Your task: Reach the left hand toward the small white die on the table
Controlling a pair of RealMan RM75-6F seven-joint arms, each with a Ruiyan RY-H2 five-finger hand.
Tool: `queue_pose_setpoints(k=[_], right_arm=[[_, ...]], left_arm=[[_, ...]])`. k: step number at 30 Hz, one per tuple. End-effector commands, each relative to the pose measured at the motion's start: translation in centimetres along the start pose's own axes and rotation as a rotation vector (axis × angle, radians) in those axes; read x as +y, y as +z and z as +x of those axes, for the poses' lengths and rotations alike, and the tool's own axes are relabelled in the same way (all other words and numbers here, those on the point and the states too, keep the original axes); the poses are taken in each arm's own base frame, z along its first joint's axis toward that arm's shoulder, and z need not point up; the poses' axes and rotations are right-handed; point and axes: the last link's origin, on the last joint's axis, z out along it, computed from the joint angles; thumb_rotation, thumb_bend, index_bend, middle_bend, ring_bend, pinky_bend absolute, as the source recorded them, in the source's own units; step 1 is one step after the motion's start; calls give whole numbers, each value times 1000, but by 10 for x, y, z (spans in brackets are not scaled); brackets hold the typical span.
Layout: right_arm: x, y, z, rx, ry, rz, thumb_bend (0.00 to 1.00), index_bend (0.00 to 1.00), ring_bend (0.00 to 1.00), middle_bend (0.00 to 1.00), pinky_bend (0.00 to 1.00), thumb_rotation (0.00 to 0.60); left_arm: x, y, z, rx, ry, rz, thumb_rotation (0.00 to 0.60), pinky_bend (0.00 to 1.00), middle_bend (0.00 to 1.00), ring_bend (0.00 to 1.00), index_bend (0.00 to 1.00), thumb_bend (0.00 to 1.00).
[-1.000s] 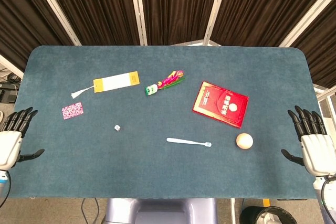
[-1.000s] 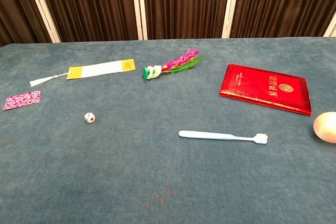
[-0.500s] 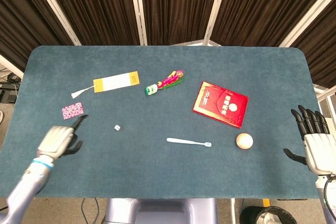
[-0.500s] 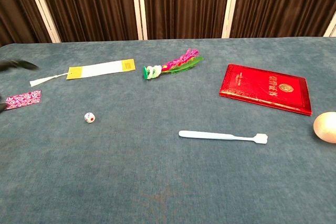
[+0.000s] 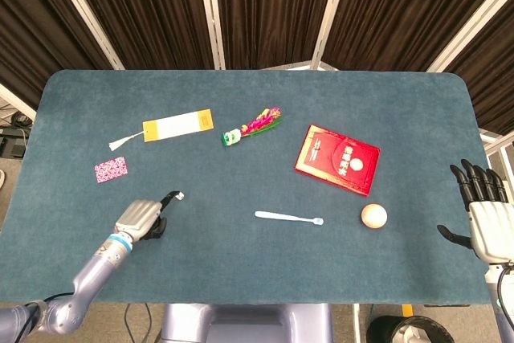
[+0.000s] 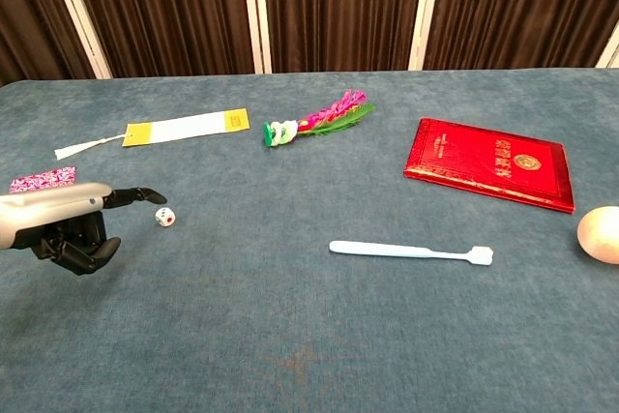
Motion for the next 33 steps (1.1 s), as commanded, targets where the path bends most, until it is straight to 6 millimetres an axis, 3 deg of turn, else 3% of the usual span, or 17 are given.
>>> queue_pose_setpoints(k=[1, 19, 33], right_arm=[[0, 0, 0, 0, 0, -1, 0, 0, 0, 0, 0, 600], [1, 1, 1, 2, 8, 2, 0, 0, 0, 0, 0, 600], [-1, 0, 2, 6, 12, 13, 0, 0, 0, 0, 0, 600]], left_arm=[[1, 2, -2, -7, -3, 1, 600, 1000, 976, 901, 0, 759], [-5, -6, -12, -61, -16, 22, 600, 1000, 976, 901, 0, 759], [-19, -38, -29, -68, -59, 58, 600, 1000, 976, 902, 0, 760]])
